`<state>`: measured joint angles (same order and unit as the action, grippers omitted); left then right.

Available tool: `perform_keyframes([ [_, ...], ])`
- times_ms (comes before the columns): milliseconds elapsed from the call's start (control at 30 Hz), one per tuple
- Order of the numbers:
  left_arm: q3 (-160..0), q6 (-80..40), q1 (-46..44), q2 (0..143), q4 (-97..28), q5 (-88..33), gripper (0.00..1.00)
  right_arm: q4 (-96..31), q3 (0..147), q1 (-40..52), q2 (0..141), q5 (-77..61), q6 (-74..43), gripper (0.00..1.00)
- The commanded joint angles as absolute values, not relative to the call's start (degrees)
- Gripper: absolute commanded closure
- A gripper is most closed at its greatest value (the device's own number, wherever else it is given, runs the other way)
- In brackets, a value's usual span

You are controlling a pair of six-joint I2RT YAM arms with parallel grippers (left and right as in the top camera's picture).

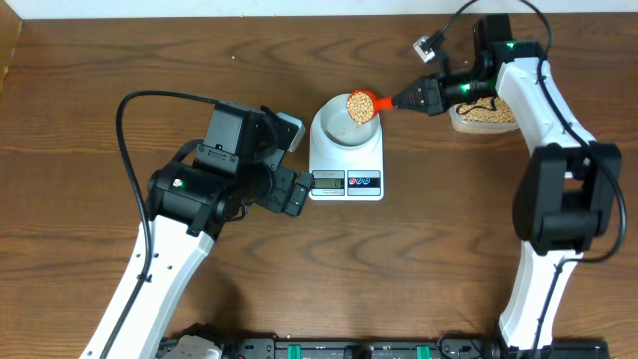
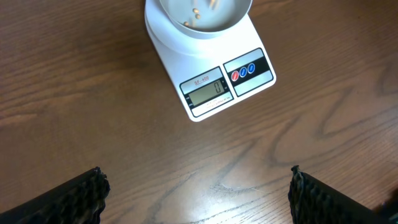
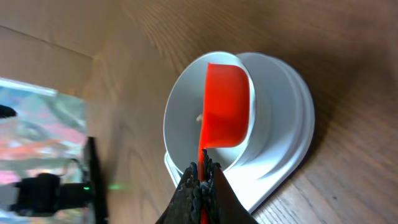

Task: Scoop item into bowl and weigh 50g on scale
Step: 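Tilt the red scoop over the white bowl to pour soybeans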

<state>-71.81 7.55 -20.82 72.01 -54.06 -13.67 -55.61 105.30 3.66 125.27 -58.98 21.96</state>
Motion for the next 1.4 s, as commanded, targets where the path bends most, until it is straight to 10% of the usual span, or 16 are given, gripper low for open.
perform_keyframes([
  [0, -71.8, 8.1, -20.6, 72.3, -54.4, -14.3, 0.05, -55.7, 105.8, 5.2, 120.0, -55.7, 24.3, 0.99],
  [1367, -71.7, 8.1, -20.6, 72.3, -54.4, -14.3, 0.05, -54.8, 105.8, 12.6, 118.4, -40.6, 24.9, 0.99],
])
